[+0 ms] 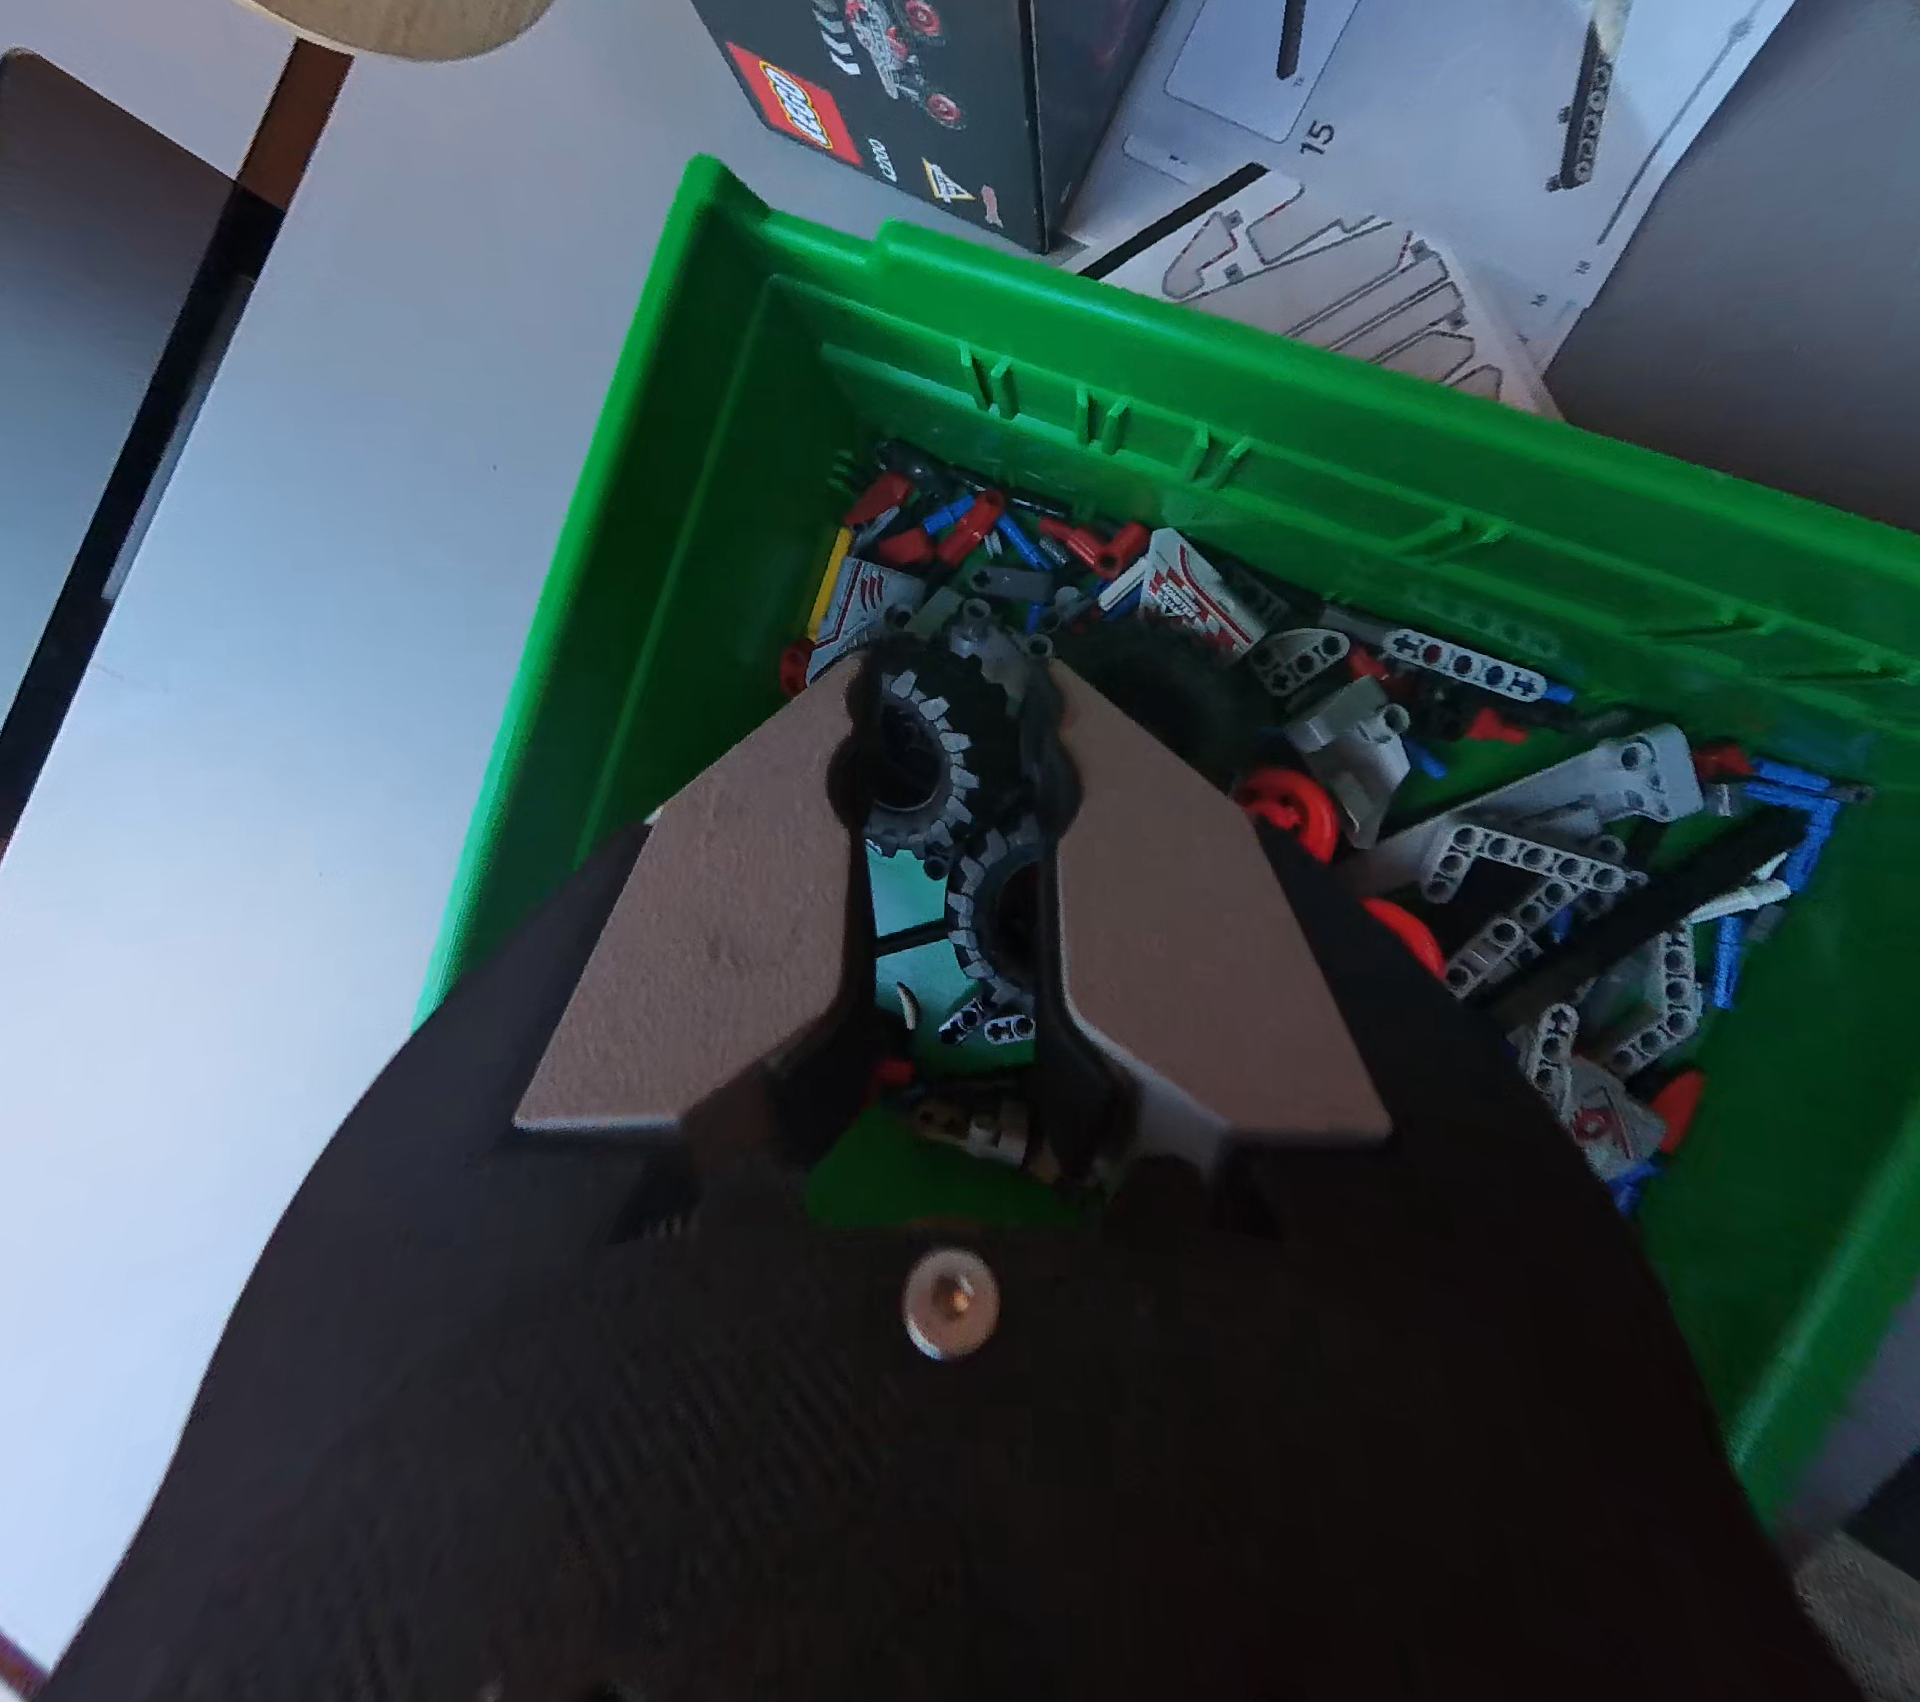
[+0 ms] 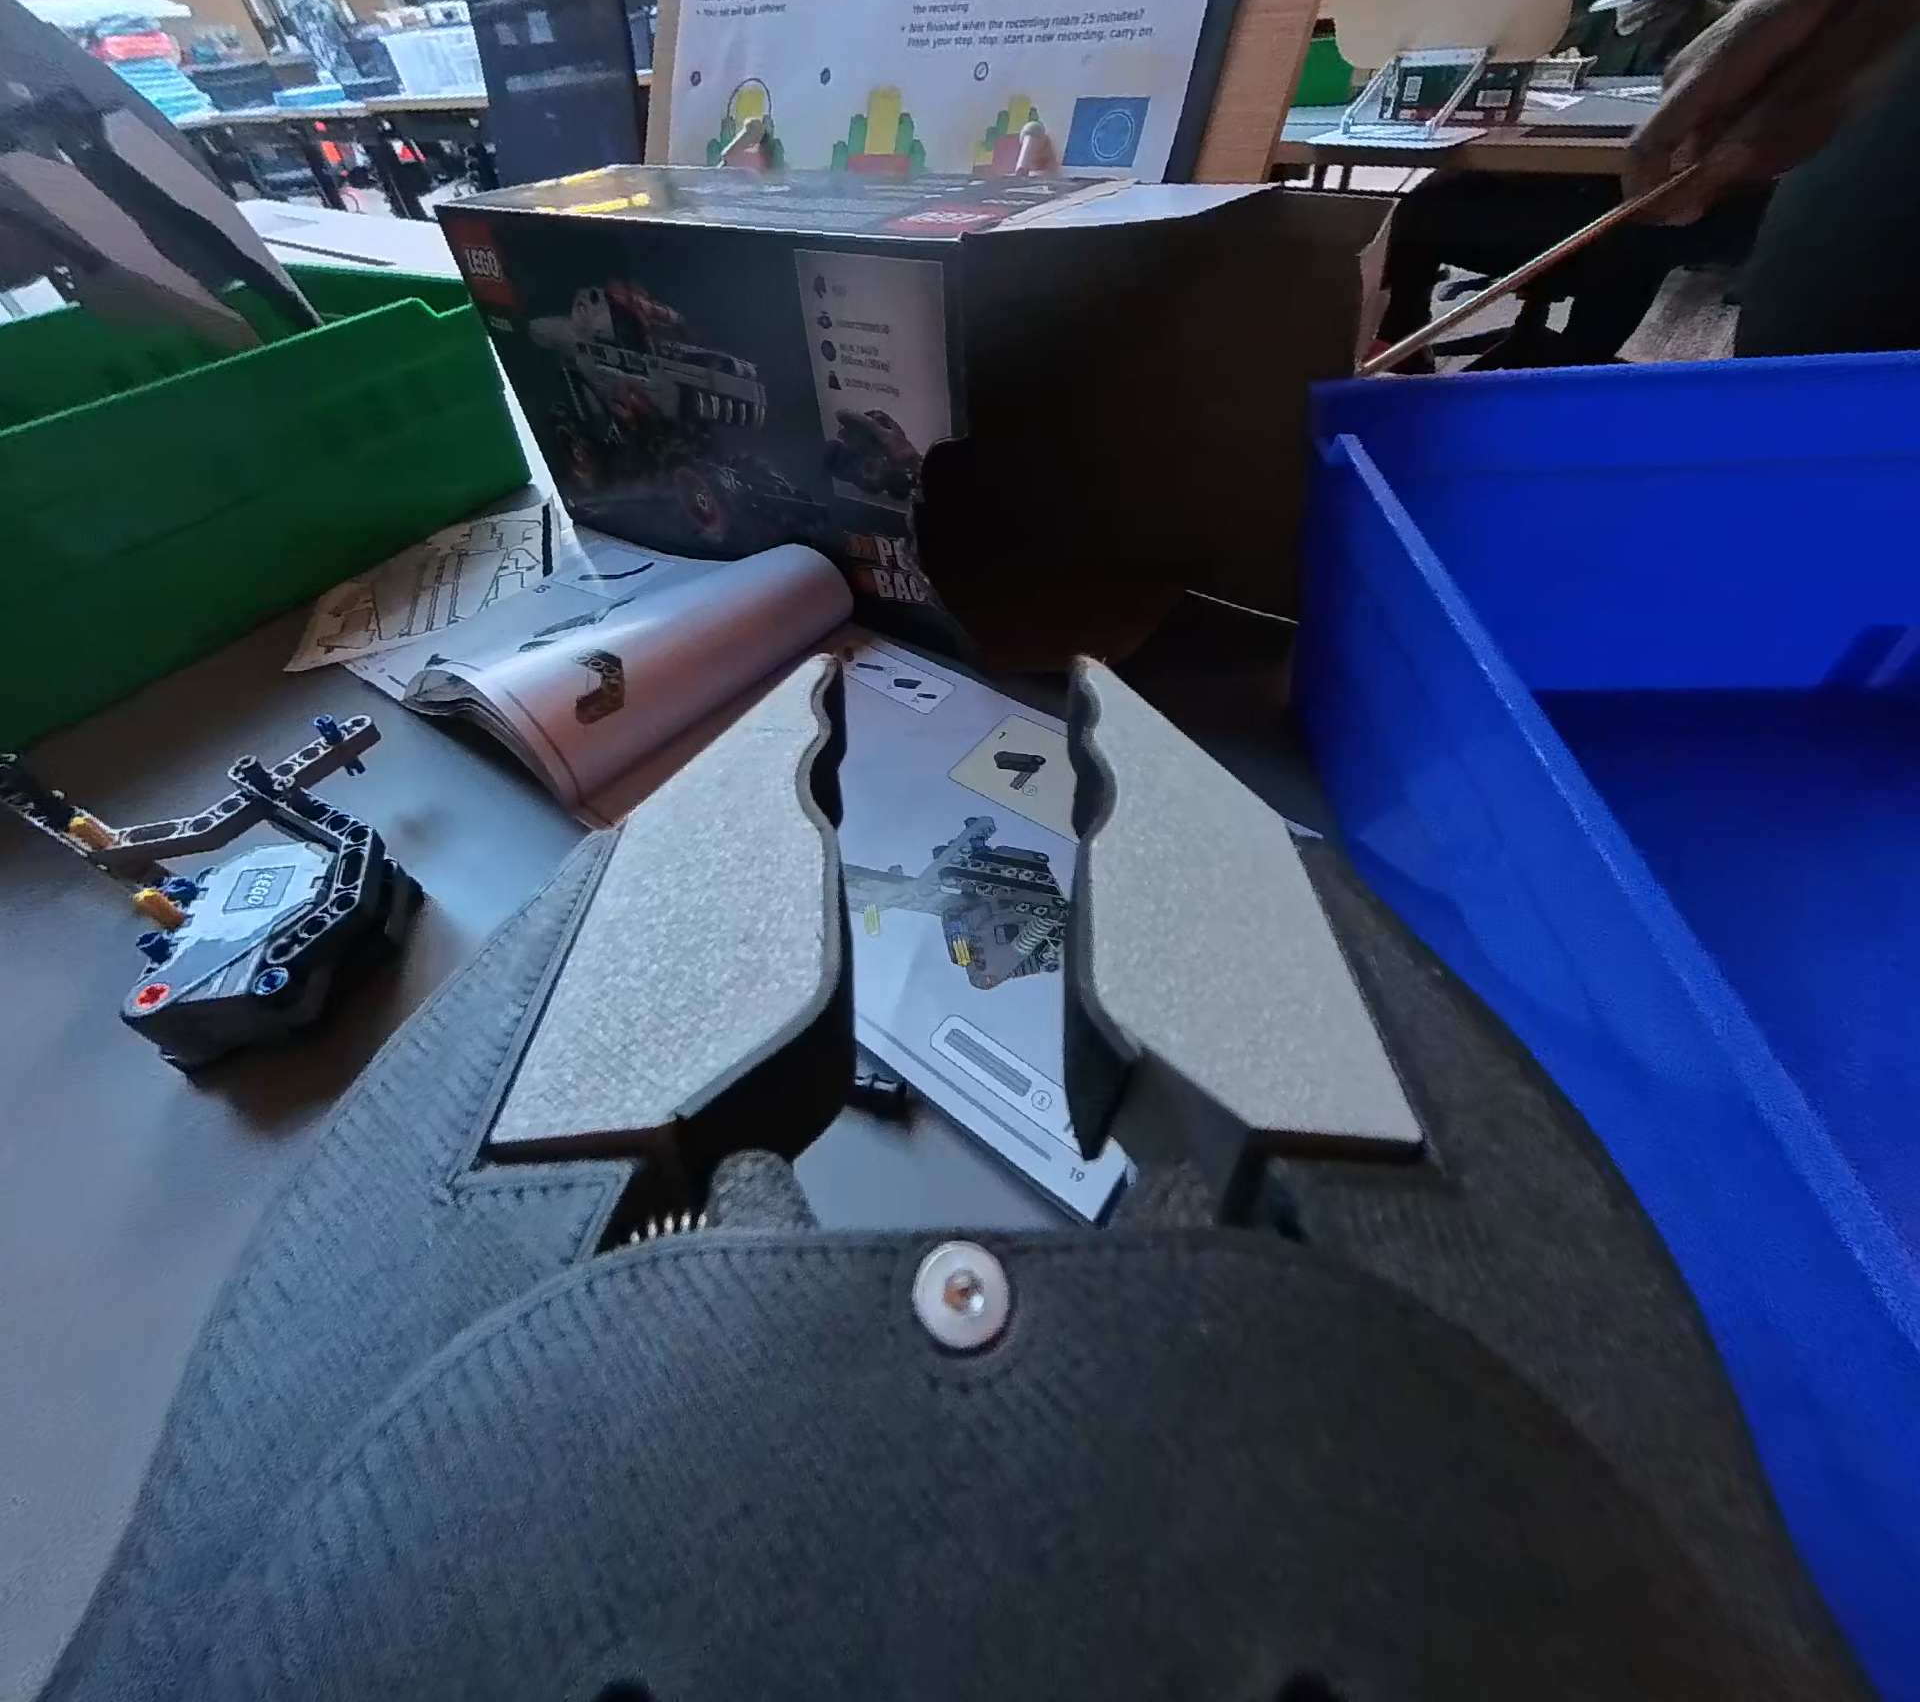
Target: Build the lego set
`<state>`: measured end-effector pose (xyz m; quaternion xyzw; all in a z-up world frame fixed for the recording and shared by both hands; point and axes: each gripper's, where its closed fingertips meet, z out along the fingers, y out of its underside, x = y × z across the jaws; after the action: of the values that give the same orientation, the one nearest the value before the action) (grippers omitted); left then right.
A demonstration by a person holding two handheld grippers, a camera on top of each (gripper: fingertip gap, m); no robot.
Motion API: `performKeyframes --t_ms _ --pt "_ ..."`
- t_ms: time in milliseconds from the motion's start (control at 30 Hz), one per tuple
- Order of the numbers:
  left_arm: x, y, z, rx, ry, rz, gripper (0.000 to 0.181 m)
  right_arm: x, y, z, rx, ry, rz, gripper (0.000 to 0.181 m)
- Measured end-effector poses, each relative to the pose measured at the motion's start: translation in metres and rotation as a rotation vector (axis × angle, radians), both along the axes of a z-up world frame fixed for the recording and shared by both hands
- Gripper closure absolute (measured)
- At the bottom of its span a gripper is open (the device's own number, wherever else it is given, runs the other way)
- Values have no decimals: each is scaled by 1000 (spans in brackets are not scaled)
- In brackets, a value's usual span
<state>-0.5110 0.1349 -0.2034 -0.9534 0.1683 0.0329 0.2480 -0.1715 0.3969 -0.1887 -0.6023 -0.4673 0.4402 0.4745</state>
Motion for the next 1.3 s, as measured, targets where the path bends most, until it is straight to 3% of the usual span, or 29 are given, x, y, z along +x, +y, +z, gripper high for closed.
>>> performKeyframes --t_ms 567,1300 --pt "1 -16 -17 -117 -30 -9 149 3 4 0 8 -1 -26 141" --pt "-4 -17 -14 -105 -20 2 149 3 0 2 10 2 -6 142"
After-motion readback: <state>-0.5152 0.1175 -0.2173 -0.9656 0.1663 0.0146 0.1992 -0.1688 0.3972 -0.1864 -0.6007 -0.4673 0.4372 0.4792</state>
